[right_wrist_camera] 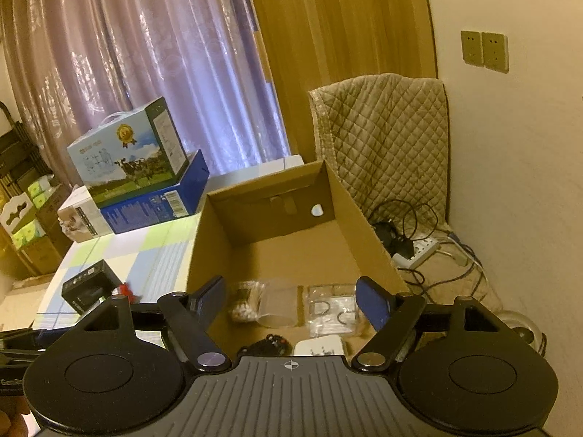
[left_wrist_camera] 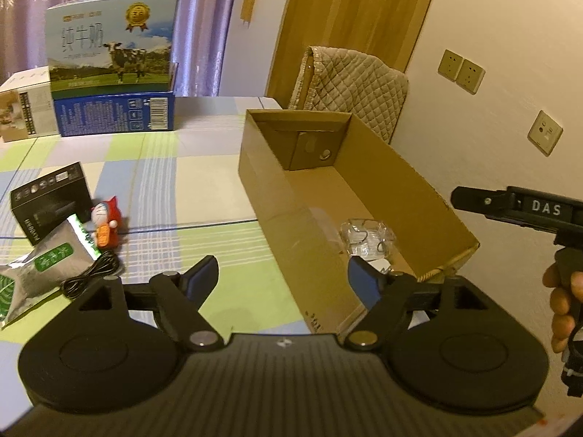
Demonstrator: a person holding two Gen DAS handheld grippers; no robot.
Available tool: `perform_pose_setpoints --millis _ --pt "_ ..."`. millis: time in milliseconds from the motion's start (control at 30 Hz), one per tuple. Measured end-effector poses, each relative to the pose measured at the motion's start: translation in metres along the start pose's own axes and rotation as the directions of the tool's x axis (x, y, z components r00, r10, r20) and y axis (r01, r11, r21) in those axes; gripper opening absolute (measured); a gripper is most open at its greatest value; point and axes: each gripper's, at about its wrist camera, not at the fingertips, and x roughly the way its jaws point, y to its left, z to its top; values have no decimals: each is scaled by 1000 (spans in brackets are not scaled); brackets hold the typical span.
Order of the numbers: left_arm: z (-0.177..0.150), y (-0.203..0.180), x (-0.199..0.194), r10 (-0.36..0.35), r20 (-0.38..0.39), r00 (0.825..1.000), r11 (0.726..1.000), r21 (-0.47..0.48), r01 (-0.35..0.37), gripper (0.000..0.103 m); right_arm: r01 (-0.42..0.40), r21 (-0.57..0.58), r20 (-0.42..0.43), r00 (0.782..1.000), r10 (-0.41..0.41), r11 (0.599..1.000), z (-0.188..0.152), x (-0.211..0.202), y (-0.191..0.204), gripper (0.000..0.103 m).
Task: Organize objects
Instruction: 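Open the left gripper to drop the hair tie while the right gripper releases the rack into the box, then withdraw both grippers from the box back over the table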
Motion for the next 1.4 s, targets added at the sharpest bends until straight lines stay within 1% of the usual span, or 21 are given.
perform_pose_setpoints --millis 167,233,333,600,800,1100,1400 --pt "-9 11 -20 14 11 1000 1000 -4 -14 78 -15 -6 13 1000 15 1000 -9 -18 18 76" --pt "-13 16 -29 22 17 1000 1000 -9 -22 82 -23 -15 17 1000 23 1000 -13 -25 28 76" --pt "-19 25 -43 37 25 999 999 -17 -37 83 -45 -26 20 999 45 999 -18 -33 42 75" --pt "-40 60 -82 103 47 994 993 -56 -101 90 -105 -66 8 994 106 992 -34 -47 87 76" --pt "-51 94 -108 166 57 985 983 -88 -160 95 -148 -93 -20 989 147 984 -51 -47 120 76" --pt "-59 134 -130 246 50 968 964 -115 -239 96 -196 -129 -80 979 187 972 -73 -36 156 76" --pt "-65 156 -137 275 33 961 953 -140 -268 96 -227 -154 -113 971 211 962 -84 -28 178 75"
